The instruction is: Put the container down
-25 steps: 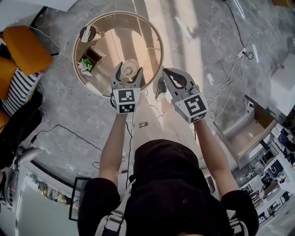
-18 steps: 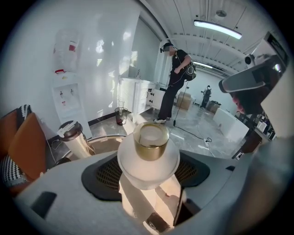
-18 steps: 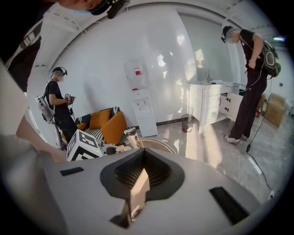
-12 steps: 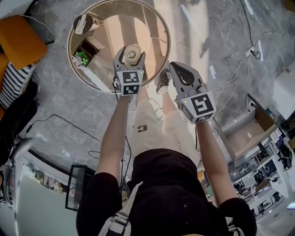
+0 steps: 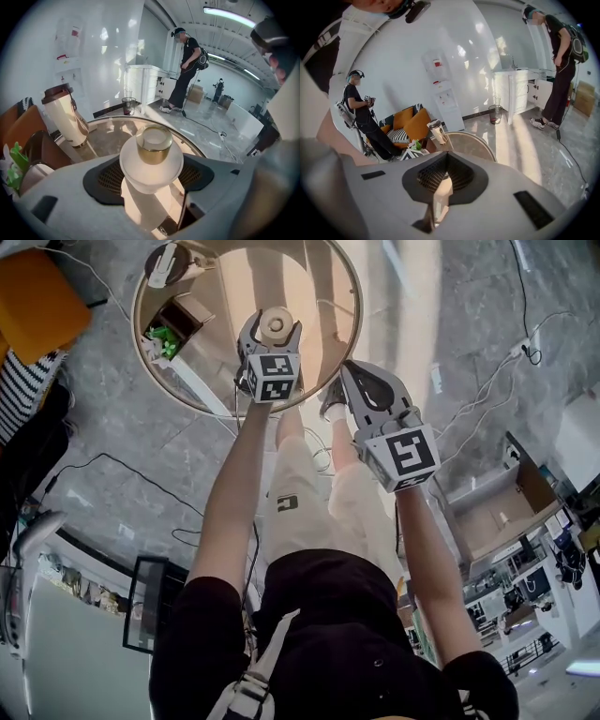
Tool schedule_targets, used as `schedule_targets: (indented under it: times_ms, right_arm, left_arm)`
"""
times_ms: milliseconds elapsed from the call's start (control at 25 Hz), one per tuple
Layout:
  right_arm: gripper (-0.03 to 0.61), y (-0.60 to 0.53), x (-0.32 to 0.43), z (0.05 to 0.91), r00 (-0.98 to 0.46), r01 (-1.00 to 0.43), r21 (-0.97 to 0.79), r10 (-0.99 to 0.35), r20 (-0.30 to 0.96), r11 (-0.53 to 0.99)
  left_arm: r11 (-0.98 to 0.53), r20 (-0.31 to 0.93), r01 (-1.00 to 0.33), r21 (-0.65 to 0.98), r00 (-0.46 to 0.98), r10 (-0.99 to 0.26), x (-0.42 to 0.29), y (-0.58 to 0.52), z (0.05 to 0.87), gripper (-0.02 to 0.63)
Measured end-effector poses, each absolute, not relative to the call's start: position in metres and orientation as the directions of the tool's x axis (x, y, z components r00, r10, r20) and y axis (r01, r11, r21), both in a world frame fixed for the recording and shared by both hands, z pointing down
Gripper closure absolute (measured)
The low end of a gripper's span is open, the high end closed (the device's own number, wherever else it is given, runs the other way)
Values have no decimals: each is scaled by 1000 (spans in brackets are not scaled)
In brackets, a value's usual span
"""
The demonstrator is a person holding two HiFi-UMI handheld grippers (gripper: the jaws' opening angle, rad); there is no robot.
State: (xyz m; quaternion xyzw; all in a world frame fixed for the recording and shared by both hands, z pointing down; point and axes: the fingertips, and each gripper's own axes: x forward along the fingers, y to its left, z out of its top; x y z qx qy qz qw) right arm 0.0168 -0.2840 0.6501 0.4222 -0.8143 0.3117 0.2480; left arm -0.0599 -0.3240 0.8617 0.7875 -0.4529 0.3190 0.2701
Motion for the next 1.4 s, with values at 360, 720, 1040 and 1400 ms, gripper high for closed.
schedule_targets:
  times_ms: [360,720,1040,1400]
  right_arm:
    - [575,-271,18,670,-505,-855,-320,-516,692,408]
    - [575,-269,11,669,-510,-854,-338,-514,690,395]
    - [575,-265,11,671,-509,-855,-340,-512,692,391]
    - [575,-264,9,669,-505,-858,-335,-518,691,390]
  left_arm:
    - [-445,788,-888,117,356,-503,-64,-326,900,270]
    - [-434,799,-892,127,351,-489,-65,-325,913,270]
    - [-450,803,-886,109,345,-486,-60,-325,917,270]
    - [-489,820,-867,92,345,-456,-62,-320,920,270]
